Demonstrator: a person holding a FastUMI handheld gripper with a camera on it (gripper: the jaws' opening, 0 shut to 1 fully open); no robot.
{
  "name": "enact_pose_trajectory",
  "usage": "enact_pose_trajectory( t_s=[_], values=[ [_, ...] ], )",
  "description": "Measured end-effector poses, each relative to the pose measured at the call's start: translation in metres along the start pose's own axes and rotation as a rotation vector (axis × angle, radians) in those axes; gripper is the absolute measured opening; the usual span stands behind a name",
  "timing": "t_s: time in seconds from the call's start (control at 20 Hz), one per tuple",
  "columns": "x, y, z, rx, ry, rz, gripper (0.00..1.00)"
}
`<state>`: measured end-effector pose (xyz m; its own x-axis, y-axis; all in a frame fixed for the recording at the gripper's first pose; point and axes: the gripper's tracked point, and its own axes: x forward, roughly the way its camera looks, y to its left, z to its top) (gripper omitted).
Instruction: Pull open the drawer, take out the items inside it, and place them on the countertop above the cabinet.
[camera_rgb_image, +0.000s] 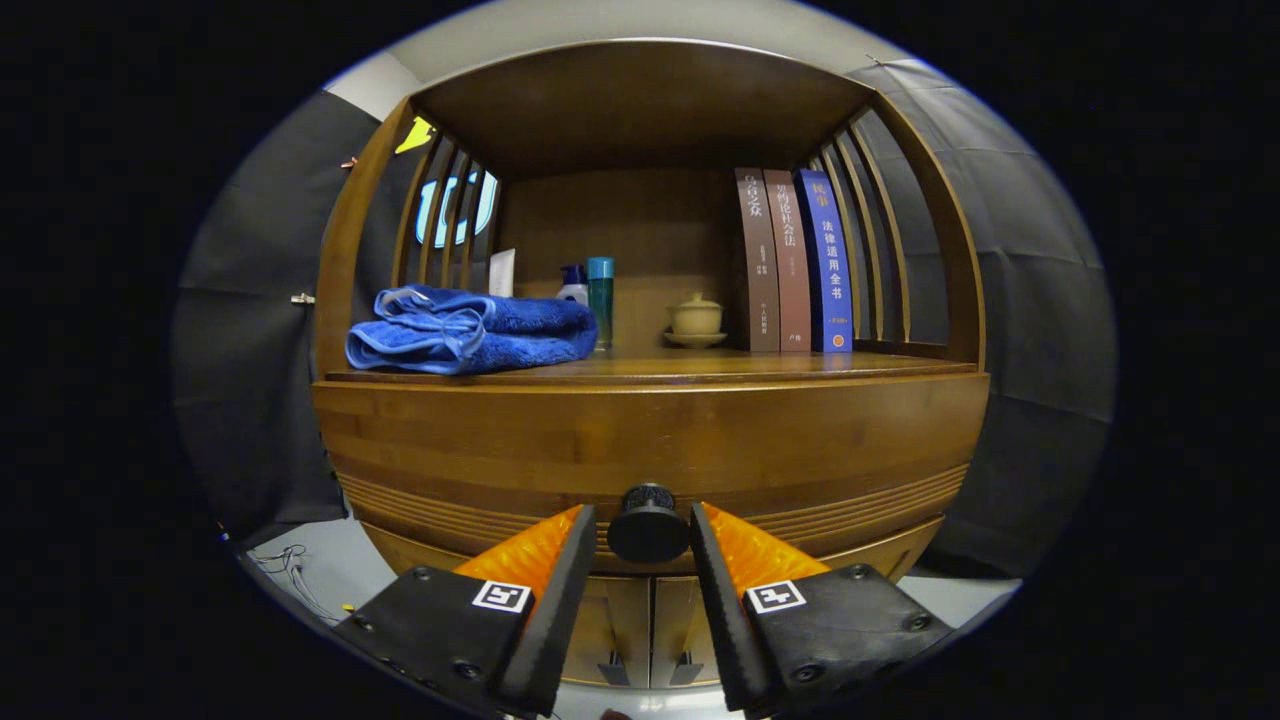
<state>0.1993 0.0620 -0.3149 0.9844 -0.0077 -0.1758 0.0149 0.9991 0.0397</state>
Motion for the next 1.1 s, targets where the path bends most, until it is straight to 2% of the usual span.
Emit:
enact_pose_trajectory(
  t_s=[0.05, 0.1, 0.25, 0.4, 0.45, 1.1],
  values=[
    [0.002, -0.003, -0.002, -0.008, 0.009, -0.014, 0.64],
    [-0.002, 0.002, 0.002, 0.002, 0.015, 0.008, 0.64],
    [0.002, 0.000, -0.003, -0.004, 0.024, -0.002, 0.46],
    [-0.001, 0.001, -0.005, -0.020, 0.044, 0.022, 0.42],
    [-0.009, 0.001, -0.005, -0.022, 0.043, 0.029, 0.36],
    [-0.138, -0.006, -0.015, -0.019, 0.053, 0.018, 0.36]
  ],
)
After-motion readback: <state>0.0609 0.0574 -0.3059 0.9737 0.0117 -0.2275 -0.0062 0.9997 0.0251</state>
